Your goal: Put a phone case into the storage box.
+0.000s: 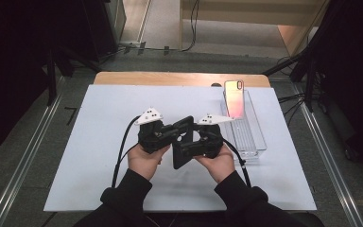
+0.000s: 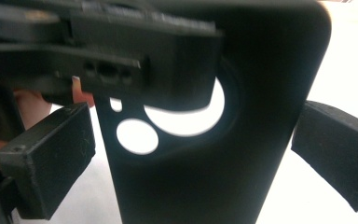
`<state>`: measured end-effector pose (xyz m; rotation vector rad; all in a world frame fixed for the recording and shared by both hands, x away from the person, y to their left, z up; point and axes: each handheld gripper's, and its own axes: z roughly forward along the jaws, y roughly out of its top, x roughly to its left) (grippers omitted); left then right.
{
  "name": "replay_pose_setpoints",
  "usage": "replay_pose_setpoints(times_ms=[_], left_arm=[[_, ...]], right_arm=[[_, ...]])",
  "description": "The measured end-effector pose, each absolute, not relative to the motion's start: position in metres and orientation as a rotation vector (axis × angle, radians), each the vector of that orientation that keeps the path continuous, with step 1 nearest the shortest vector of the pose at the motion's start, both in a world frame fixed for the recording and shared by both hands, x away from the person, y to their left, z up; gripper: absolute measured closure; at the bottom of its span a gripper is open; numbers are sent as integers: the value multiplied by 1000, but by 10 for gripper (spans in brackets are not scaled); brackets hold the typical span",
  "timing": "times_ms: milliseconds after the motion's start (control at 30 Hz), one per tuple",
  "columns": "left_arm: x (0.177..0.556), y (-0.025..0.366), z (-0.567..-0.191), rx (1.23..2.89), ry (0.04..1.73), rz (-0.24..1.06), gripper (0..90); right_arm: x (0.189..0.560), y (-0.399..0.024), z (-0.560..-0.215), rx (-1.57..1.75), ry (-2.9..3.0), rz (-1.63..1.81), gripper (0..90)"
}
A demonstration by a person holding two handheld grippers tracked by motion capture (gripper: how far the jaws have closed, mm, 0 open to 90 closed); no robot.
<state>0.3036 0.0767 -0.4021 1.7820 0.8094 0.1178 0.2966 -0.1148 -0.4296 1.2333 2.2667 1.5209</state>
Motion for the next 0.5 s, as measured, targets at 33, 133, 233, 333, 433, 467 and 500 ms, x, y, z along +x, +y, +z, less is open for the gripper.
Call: replay_pose_setpoints(times_ms=[33,133,233,333,433,467,500], left_arm=[[303,76,-403,1784,811,113,828],[302,73,-404,1791,815,111,828],[301,73,-404,1791,814,108,825],[301,73,-403,1784,815,97,824],[301,74,-403,1780,809,92,820],[301,74,-402,1774,807,91,815],[301,75,-401,1775,812,86,801]], right_arm=[[296,-115,-430,1234,2265,1519,5],[294,-114,-430,1235,2247,1514,76],[294,-115,-430,1237,2249,1525,107],[294,-116,-429,1232,2252,1525,117],[293,-116,-428,1230,2248,1522,123],[293,-116,-427,1233,2247,1525,124],[293,-116,-427,1230,2251,1516,125]])
